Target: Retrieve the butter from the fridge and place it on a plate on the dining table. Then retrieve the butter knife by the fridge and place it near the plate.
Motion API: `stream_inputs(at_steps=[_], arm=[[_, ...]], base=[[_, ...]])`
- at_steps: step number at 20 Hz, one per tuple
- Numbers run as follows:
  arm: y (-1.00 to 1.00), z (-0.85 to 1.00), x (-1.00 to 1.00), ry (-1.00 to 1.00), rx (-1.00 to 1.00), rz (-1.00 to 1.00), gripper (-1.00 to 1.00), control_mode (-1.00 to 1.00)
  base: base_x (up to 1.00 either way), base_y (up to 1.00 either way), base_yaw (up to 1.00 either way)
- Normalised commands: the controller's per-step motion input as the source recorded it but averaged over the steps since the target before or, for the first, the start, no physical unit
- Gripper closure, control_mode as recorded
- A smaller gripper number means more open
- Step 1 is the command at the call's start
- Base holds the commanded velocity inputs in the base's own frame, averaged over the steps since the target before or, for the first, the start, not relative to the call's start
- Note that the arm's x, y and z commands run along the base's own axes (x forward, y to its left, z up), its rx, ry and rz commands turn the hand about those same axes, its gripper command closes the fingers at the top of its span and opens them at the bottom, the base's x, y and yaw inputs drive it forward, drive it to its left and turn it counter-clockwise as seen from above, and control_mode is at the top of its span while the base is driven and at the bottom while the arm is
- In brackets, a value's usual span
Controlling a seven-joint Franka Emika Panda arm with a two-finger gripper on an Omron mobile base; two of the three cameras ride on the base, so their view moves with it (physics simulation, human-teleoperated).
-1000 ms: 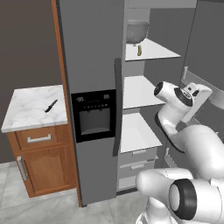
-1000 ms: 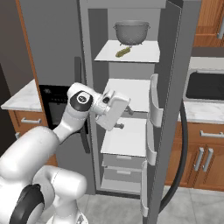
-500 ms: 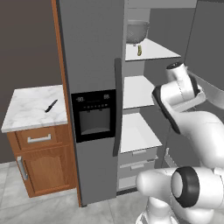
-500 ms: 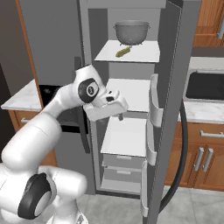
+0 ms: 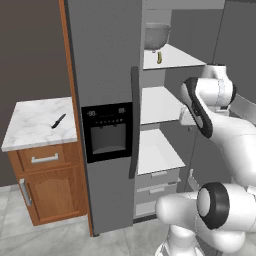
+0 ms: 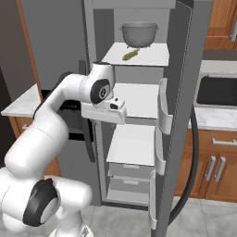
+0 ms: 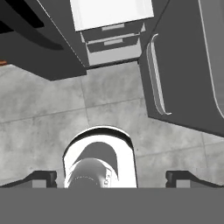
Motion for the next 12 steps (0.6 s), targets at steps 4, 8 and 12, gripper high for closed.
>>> stream_inputs(at_steps=[4, 8, 12], arm=[[0.18, -0.01, -0.36, -0.01, 0.03, 0.0, -1.0, -1.0], [0.35, -0.05, -0.43, 0.01, -0.02, 0.0, -1.0, -1.0], [0.4, -0.1, -0.44, 0.01, 0.0, 0.04, -1.0, -1.0]], base=[[0.0, 0.0, 0.0], [0.0, 0.0, 0.0], [0.0, 0.0, 0.0]])
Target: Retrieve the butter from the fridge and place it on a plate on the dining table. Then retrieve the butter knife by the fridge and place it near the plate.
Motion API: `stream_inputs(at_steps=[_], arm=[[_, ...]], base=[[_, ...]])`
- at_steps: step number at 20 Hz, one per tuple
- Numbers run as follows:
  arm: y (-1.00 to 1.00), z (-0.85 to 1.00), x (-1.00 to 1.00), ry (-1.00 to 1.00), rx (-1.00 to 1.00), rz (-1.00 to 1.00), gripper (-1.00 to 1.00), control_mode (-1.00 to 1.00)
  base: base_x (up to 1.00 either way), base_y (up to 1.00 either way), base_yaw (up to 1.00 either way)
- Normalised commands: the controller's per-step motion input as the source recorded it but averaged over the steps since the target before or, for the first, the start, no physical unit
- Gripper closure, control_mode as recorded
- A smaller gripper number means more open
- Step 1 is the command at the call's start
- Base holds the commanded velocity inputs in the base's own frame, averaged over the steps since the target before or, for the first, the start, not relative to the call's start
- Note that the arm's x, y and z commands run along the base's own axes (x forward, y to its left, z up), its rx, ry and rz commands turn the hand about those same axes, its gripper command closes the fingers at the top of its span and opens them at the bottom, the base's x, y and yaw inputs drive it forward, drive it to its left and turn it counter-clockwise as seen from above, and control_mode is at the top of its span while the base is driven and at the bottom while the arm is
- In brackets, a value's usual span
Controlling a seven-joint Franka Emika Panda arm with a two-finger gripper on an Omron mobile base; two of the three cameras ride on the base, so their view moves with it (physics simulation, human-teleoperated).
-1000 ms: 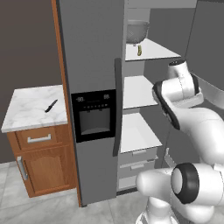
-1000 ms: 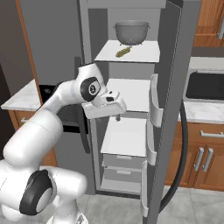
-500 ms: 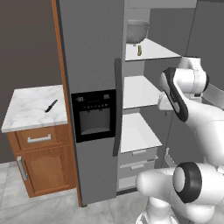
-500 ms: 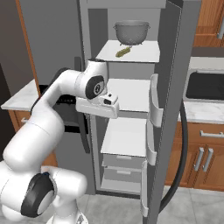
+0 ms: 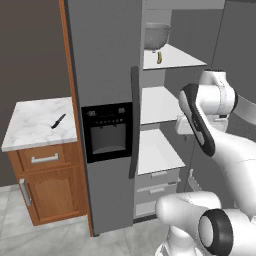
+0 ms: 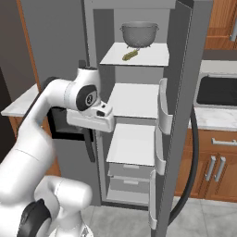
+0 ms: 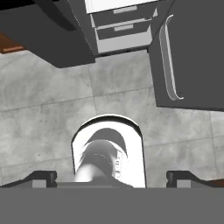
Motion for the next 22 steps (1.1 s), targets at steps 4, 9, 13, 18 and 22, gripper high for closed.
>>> stream_inputs(at_steps=[4, 9, 13, 18, 22], arm=[[0.24, -0.15, -0.52, 0.0, 0.0, 0.08, -1.0, -1.0], [0.25, -0.07, -0.32, 0.0, 0.0, 0.05, -1.0, -1.0], [0.14, -0.13, -0.19, 0.0, 0.0, 0.01, -1.0, -1.0], [0.0, 0.0, 0.0, 0.0, 0.0, 0.0, -1.0, -1.0], [0.0, 0.0, 0.0, 0.0, 0.0, 0.0, -1.0, -1.0]], base=[[0.0, 0.0, 0.0], [0.0, 0.0, 0.0], [0.0, 0.0, 0.0], [0.0, 0.0, 0.0], [0.0, 0.0, 0.0]])
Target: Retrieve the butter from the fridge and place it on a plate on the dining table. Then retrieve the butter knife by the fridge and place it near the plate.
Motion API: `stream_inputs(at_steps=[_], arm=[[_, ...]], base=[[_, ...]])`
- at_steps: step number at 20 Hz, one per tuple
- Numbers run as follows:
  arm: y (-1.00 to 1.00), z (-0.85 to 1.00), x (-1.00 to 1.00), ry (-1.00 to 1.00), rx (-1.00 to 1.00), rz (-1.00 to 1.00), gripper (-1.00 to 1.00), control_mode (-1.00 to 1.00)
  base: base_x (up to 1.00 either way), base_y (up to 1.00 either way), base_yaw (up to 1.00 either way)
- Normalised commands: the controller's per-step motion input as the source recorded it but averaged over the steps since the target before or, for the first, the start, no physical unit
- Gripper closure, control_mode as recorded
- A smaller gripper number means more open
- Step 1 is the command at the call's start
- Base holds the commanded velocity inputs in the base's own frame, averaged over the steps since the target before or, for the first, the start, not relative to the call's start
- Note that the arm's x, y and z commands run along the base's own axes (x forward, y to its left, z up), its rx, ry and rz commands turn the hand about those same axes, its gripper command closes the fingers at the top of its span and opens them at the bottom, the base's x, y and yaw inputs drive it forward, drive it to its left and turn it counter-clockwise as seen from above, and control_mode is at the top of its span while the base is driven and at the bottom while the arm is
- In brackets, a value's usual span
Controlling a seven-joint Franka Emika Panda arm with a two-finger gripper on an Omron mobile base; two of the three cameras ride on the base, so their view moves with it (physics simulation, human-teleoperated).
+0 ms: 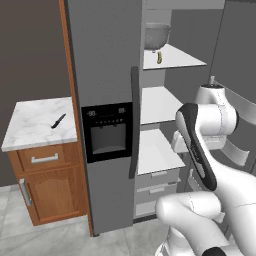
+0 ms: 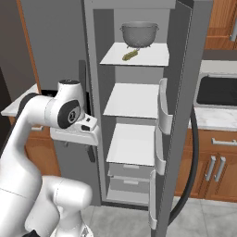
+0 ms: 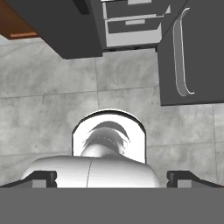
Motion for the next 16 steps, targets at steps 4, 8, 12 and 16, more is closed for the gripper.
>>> stream_inputs(at_steps=[4, 8, 12, 16], arm=[[0.0, 0.0, 0.0, 0.0, 0.0, 0.0, -1.0, -1.0], [0.0, 0.0, 0.0, 0.0, 0.0, 0.0, -1.0, -1.0], [0.0, 0.0, 0.0, 0.0, 0.0, 0.0, -1.0, -1.0], [0.0, 0.0, 0.0, 0.0, 0.0, 0.0, -1.0, -1.0]], base=[[0.0, 0.0, 0.0], [0.0, 0.0, 0.0], [0.0, 0.0, 0.0], [0.0, 0.0, 0.0]])
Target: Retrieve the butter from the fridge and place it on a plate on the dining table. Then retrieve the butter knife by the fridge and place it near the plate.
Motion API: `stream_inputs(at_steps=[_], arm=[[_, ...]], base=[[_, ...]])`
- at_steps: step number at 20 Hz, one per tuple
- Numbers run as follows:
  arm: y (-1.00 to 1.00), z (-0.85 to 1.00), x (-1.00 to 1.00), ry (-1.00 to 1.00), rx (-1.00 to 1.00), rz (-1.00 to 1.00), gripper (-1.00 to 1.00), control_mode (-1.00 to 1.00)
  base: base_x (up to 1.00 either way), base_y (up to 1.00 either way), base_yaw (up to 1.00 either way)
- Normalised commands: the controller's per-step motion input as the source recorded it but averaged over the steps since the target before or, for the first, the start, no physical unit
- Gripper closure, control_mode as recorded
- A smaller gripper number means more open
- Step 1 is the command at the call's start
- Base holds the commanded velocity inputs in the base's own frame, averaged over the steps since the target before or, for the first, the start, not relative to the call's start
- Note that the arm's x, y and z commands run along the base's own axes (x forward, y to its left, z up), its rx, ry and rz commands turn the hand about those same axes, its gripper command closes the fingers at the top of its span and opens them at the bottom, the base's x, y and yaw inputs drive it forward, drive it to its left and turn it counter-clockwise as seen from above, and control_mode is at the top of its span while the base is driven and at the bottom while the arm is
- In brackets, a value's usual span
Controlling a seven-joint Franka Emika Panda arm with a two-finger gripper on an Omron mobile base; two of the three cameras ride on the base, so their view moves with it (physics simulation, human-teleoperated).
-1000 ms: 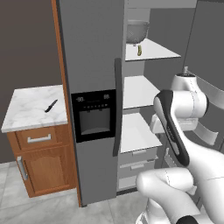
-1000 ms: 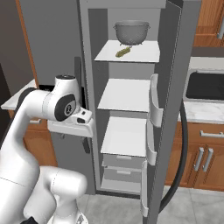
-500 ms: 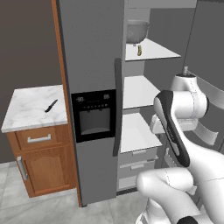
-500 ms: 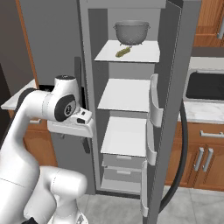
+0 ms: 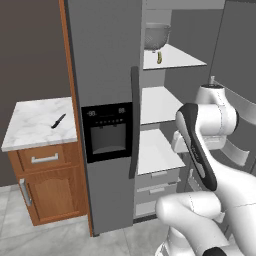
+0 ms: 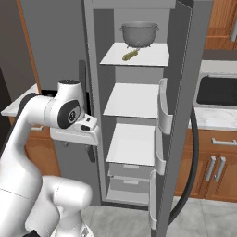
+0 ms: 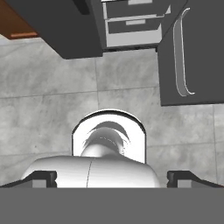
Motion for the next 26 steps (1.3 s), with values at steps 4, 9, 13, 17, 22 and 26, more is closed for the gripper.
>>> stream_inputs(at_steps=[4, 9, 13, 17, 22, 26], arm=[[0.21, -0.03, 0.56, -0.13, 0.12, 0.0, -1.0, -1.0], [0.42, 0.23, 0.72, -0.25, 0.01, 0.0, -1.0, -1.0], [0.28, 0.13, 0.71, -0.23, -0.02, 0.0, -1.0, -1.0], [0.24, 0.0, 0.47, -0.09, -0.05, 0.0, -1.0, -1.0], [0.52, 0.0, 0.58, -0.03, 0.0, -0.01, -1.0, -1.0], [0.34, 0.0, 0.74, -0.1, -0.02, -0.06, -1.0, -1.0]], base=[[0.0, 0.0, 0.0], [0.0, 0.0, 0.0], [0.0, 0.0, 0.0], [0.0, 0.0, 0.0], [0.0, 0.0, 0.0], [0.0, 0.0, 0.0]])
